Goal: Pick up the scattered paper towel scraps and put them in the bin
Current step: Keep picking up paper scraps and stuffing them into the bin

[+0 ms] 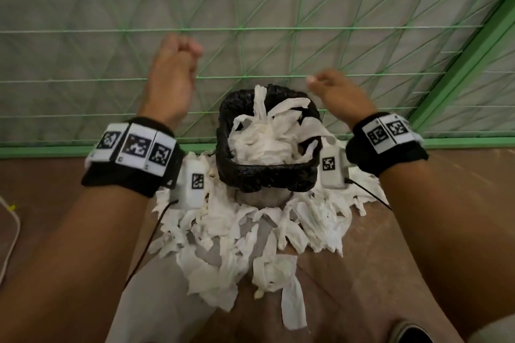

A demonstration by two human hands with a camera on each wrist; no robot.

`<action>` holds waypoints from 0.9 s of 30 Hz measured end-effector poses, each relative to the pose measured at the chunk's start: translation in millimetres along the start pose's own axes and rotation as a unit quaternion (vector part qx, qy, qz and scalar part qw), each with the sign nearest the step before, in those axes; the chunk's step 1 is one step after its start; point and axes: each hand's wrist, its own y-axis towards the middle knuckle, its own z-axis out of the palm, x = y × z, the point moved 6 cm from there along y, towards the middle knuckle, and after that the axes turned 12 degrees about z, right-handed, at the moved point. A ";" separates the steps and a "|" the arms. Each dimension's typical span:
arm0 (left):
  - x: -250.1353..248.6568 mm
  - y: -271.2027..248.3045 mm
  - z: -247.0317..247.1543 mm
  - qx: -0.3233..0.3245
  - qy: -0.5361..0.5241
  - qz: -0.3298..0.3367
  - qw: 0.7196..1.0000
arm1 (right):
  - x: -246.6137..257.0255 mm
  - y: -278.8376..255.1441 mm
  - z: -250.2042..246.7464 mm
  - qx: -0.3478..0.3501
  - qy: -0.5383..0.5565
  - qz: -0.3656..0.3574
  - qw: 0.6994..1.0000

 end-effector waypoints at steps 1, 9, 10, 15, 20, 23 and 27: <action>-13.9 5.2 10.1 0.010 -0.027 0.020 0.999 | -22.1 7.1 -11.8 -0.060 0.004 0.023 0.998; 47.9 -33.2 98.1 0.314 0.210 0.078 0.923 | -232.3 4.6 30.9 0.078 -0.230 0.272 0.931; 62.7 -33.3 87.0 0.258 0.213 0.076 0.939 | -243.8 -1.5 42.2 0.100 -0.234 0.274 0.927; 170.6 -79.5 13.8 -0.025 0.203 -0.139 0.969 | -273.4 -14.0 72.5 0.108 -0.320 0.229 0.913; 246.2 -194.2 64.8 0.407 0.389 -0.215 0.798 | -259.3 1.6 40.1 0.078 -0.293 0.239 0.922; 262.0 -226.9 76.5 0.454 0.426 -0.182 0.761 | -215.1 11.6 -7.0 -0.026 0.062 0.320 0.945; 246.3 -205.8 65.5 0.360 0.440 -0.169 0.805 | -97.5 4.8 -70.1 -0.077 0.273 0.195 0.939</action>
